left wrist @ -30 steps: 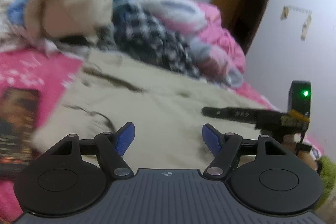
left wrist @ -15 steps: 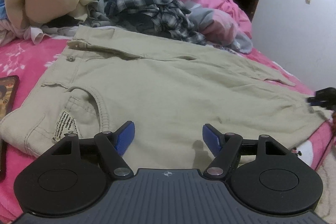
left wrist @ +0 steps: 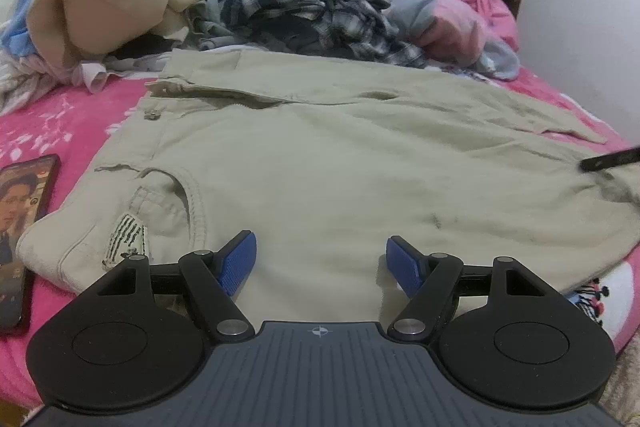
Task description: Fold clothes
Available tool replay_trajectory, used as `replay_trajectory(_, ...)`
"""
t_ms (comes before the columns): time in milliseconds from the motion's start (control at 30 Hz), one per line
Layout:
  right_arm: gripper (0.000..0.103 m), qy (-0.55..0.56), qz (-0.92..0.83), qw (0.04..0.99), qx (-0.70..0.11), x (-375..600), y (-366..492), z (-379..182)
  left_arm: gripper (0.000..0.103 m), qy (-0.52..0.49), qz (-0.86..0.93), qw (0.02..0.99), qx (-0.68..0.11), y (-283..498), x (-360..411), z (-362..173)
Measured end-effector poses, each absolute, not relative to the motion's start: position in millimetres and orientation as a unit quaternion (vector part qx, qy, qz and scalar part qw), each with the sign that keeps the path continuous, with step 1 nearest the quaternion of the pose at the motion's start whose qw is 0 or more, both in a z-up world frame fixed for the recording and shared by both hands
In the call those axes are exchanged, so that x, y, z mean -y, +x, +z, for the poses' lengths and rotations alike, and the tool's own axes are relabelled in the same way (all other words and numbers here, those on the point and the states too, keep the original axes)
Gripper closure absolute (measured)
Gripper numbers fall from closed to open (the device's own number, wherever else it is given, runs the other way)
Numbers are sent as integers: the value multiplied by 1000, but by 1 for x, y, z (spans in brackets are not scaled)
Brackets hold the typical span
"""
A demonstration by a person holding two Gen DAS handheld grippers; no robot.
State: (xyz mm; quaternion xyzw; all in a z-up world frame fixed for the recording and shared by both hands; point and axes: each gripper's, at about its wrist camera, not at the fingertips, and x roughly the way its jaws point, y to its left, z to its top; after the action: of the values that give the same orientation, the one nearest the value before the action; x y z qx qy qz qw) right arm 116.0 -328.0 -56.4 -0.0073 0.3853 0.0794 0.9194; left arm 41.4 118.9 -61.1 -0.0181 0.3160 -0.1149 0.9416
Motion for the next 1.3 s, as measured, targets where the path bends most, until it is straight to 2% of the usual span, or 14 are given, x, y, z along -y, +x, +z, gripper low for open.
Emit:
replay_trajectory(100, 86, 38, -26, 921, -387, 416, 124, -62, 29, -11, -105, 942, -320, 42, -115, -61)
replay_trajectory(167, 90, 108, -75, 916, -379, 482, 119, -65, 27, -8, -104, 941, -323, 44, -114, -60)
replay_trajectory(267, 87, 142, -188, 904, -357, 550, 102, -64, 26, -12, -100, 940, -327, 45, -113, -59)
replay_trajectory(367, 84, 149, -250, 894, -341, 573, 75, -54, 26, -17, -98, 939, -328, 45, -113, -58)
replay_trajectory(433, 83, 125, -251, 899, -337, 558, 61, -42, 26, -20, -96, 939, -329, 45, -113, -58)
replay_trajectory(500, 76, 99, -210, 915, -329, 527, 52, -27, 26, -24, -92, 939, -332, 45, -112, -57)
replay_trajectory(567, 52, 74, -145, 932, -324, 486, 47, -15, 26, -28, -88, 938, -334, 45, -112, -57)
replay_trajectory(667, 41, 36, -25, 941, -334, 414, 40, -13, 26, -34, -82, 937, -338, 46, -112, -55)
replay_trajectory(833, 39, -14, 120, 928, -353, 317, 21, -29, 25, -30, -68, 933, -352, 47, -107, -53)
replay_trajectory(967, 39, -56, 89, 921, -375, 322, 5, -51, 24, -25, -60, 931, -359, 49, -103, -53)
replay_trajectory(1200, 39, 140, -141, 919, -340, 459, -38, -37, 23, -26, -29, 924, -381, 52, -97, -45)
replay_trajectory(1300, 36, 165, -115, 929, -312, 451, -56, -21, 18, -22, -3, 924, -382, 50, -91, -41)
